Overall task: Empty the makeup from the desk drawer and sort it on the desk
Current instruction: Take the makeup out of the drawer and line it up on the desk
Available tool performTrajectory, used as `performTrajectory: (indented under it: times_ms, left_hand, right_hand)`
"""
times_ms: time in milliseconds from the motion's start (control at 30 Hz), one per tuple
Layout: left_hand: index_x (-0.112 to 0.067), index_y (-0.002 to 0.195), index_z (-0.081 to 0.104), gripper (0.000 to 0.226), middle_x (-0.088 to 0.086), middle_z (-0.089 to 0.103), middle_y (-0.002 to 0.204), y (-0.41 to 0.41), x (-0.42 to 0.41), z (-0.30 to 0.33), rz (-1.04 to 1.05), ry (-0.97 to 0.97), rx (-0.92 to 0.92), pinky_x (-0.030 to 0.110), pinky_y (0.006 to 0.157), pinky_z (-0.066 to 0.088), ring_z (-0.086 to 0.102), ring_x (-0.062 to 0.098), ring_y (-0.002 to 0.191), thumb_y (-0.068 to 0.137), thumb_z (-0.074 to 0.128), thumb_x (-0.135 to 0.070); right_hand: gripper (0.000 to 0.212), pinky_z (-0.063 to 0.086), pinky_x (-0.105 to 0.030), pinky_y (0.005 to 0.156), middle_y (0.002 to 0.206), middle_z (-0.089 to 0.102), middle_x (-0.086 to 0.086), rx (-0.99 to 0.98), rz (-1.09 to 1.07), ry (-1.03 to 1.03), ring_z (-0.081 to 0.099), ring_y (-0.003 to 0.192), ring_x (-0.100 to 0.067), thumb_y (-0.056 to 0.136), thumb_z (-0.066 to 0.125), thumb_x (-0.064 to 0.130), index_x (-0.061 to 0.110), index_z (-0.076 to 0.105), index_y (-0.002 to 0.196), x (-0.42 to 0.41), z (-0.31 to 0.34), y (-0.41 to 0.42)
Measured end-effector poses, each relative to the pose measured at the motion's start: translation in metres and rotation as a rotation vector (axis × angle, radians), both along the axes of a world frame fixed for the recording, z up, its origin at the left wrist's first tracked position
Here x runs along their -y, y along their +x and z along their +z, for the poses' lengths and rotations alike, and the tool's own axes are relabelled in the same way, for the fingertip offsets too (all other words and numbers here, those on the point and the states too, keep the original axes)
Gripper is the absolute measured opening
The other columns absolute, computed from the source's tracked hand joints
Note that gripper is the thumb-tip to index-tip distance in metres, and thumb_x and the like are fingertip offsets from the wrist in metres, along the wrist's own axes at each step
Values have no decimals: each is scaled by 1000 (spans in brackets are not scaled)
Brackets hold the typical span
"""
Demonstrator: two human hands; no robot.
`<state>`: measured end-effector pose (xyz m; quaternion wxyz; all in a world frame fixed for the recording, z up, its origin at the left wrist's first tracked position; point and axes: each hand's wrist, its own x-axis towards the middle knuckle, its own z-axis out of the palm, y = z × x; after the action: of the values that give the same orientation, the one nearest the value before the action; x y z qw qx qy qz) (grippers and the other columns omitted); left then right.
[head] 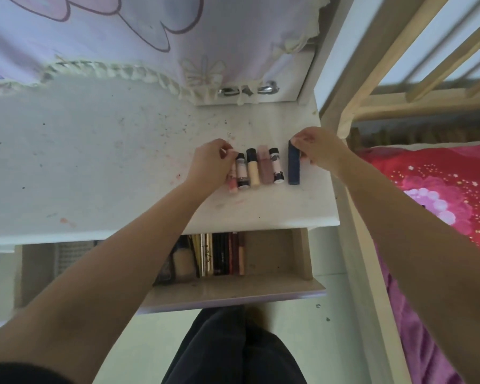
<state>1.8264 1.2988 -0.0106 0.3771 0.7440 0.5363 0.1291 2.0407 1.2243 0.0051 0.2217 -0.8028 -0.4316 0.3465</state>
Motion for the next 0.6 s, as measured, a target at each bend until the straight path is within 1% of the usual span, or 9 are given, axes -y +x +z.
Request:
performTrajectory:
  times_ms: [100, 167, 233, 300, 367, 400, 467, 533, 600]
  left_hand:
    - [-13, 104, 64, 20, 6, 62, 99, 18, 2, -5, -15, 24, -14, 28, 74, 45, 56, 18, 84, 93, 52, -25]
    - [-14, 105, 63, 19, 6, 60, 101, 27, 5, -7, -26, 39, -17, 24, 73, 40, 54, 16, 84, 94, 52, -24]
    - [-14, 110, 61, 21, 5, 59, 102, 30, 8, -9, -24, 35, -5, 23, 72, 38, 52, 14, 84, 94, 52, -24]
    - [-15, 114, 59, 23, 6, 57, 104, 29, 11, -7, -22, 20, 26, 24, 74, 41, 52, 15, 85, 94, 52, -24]
    - [-16, 117, 56, 25, 6, 57, 105, 24, 14, -5, -20, 0, 66, 27, 76, 48, 56, 17, 85, 95, 51, -26]
    - [-17, 118, 55, 25, 5, 57, 105, 20, 17, -3, -20, -7, 84, 28, 74, 51, 59, 18, 84, 95, 51, -27]
    - [-15, 115, 55, 22, 2, 59, 100, 5, 28, 6, -39, 6, 107, 24, 67, 53, 61, 17, 80, 96, 49, -25]
    - [-17, 106, 56, 13, -3, 59, 88, -20, 51, 13, -100, 17, 146, 21, 67, 51, 59, 14, 75, 97, 47, -19]
    - [-21, 100, 56, 10, -10, 57, 80, -52, 83, 12, -240, -17, 112, 17, 64, 47, 56, 7, 70, 97, 47, -18]
  right_hand:
    - [22, 39, -26, 76, 98, 58, -1, 50, 1, 58, 52, 88, -15, 96, 49, 18, 6, 64, 107, 1, -5, 1]
    - [21, 37, -24, 79, 98, 58, 0, 45, -35, 89, 51, 89, -15, 96, 48, 15, 7, 65, 106, 4, -7, 4]
    - [20, 39, -24, 72, 96, 59, 0, 42, -61, 125, 51, 88, -15, 95, 48, 13, 8, 66, 103, 8, -9, 7]
    - [19, 39, -23, 66, 99, 63, -4, 47, -67, 132, 52, 86, -16, 94, 49, 14, 10, 66, 101, 11, -12, 11]
    - [20, 40, -22, 66, 106, 63, -7, 55, -76, 120, 53, 86, -15, 94, 49, 15, 10, 64, 107, 15, -13, 11]
    - [21, 39, -21, 68, 108, 61, -7, 80, -93, 123, 52, 86, -14, 95, 49, 16, 9, 62, 110, 18, -11, 9]
    - [22, 34, -16, 73, 108, 59, -7, 173, -137, 197, 50, 85, -12, 95, 49, 15, 9, 61, 112, 32, 0, -3]
    - [17, 35, -9, 67, 97, 60, -4, 165, -127, 327, 51, 77, -11, 95, 48, 11, 9, 62, 104, 58, 13, -29]
    - [14, 38, -6, 61, 80, 58, 4, 54, 4, 329, 51, 65, -7, 95, 48, 10, 14, 62, 97, 93, 17, -62]
